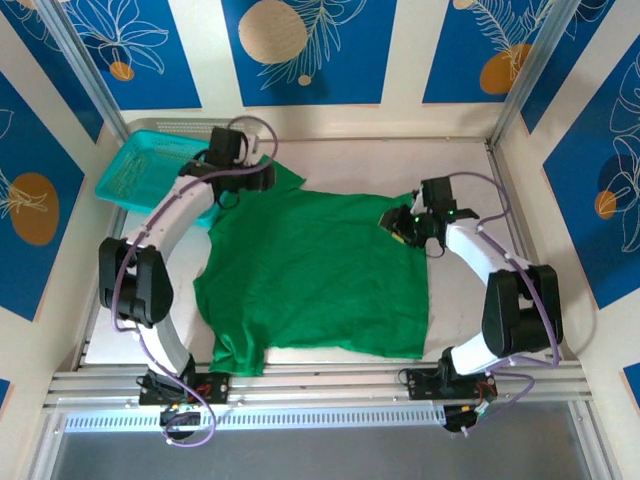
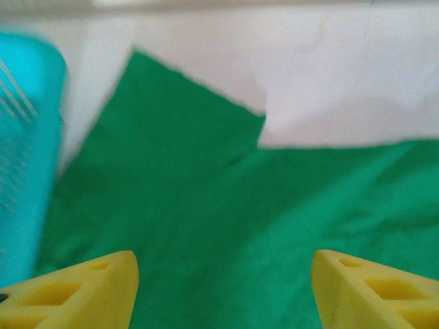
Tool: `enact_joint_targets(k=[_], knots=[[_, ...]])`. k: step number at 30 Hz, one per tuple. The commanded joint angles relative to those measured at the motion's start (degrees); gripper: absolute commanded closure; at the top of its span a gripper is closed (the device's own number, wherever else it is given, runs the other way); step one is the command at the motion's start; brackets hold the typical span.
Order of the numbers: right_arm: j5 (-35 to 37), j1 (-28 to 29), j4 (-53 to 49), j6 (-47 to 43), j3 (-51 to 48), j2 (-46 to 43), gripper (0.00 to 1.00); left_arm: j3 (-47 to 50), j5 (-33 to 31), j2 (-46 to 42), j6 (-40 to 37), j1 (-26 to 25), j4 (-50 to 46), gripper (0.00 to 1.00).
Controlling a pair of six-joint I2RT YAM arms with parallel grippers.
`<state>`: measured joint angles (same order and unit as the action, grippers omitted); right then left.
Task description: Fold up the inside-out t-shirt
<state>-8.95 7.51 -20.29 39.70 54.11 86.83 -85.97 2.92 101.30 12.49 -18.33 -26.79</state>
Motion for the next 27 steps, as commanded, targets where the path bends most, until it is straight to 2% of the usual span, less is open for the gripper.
enact_joint_targets(k=[1,3,6,8,10,14,16,24,27], knots=[[-0.6,-1.8,4.9,0.4,-2.9,4.9,0.56,7.7,-0.1,0.9,5.4,-1.8,2.5,0.33],[2.4,-1.6,5.7,-3.6,-1.5,8.3,0.57,10.8,-0.5,1.5,6.8,-1.8,3.5,0.33],[4.8,-2.3,5.1,-5.1,1.8,13.4,0.62,12.5,-6.1,3.9,8.2,-1.8,2.0,0.33],[4.7,-4.2,5.0,-3.2,3.4,15.6,0.64,10.2,-11.3,7.1,8.2,-1.8,-0.3,0.33],[7.6,-6.5,4.2,-0.4,4.5,17.0,0.66,5.7,-14.0,11.7,8.2,-1.6,-2.3,0.33],[10.2,-10.7,2.9,0.3,8.3,20.7,0.68,-3.1,-10.6,18.8,8.8,-1.4,-4.1,0.34],[5.1,-13.6,3.1,0.3,10.9,23.1,0.71,-5.4,-8.3,21.5,8.1,-1.5,-2.2,0.35],[5.5,-18.2,-3.8,-1.0,24.2,29.6,0.70,-22.6,-3.7,33.6,3.4,-1.7,-7.1,0.35],[4.1,-20.4,-2.9,-1.5,26.9,31.4,0.70,-26.7,-4.0,36.5,1.1,-1.7,-7.3,0.35]])
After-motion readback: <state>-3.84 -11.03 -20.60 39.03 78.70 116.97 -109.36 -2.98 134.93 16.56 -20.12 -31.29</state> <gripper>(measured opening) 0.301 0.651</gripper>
